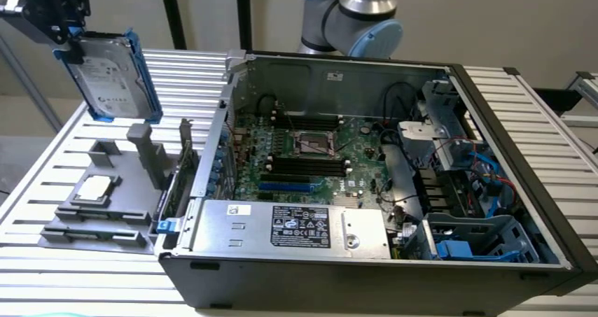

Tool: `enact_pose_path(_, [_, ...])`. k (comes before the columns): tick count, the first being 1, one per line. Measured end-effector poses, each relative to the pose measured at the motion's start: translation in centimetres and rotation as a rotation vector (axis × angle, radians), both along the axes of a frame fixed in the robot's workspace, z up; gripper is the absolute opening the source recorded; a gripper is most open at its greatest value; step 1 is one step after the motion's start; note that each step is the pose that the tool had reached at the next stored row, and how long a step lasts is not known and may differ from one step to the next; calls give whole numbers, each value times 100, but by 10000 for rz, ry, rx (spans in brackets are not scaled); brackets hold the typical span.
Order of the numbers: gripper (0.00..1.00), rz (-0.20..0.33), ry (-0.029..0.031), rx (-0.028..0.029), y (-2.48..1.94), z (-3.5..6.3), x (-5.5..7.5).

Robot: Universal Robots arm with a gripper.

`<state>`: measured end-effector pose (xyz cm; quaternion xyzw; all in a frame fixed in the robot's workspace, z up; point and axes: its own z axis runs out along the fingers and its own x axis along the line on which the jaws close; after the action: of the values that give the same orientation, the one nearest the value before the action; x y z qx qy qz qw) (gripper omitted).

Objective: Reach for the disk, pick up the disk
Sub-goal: 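Pick up the disk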

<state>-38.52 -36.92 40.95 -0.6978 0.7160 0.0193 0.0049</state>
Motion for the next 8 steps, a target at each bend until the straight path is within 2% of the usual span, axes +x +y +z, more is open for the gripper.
enact_pose_path(8, [33, 118, 19, 123, -16, 365, 237])
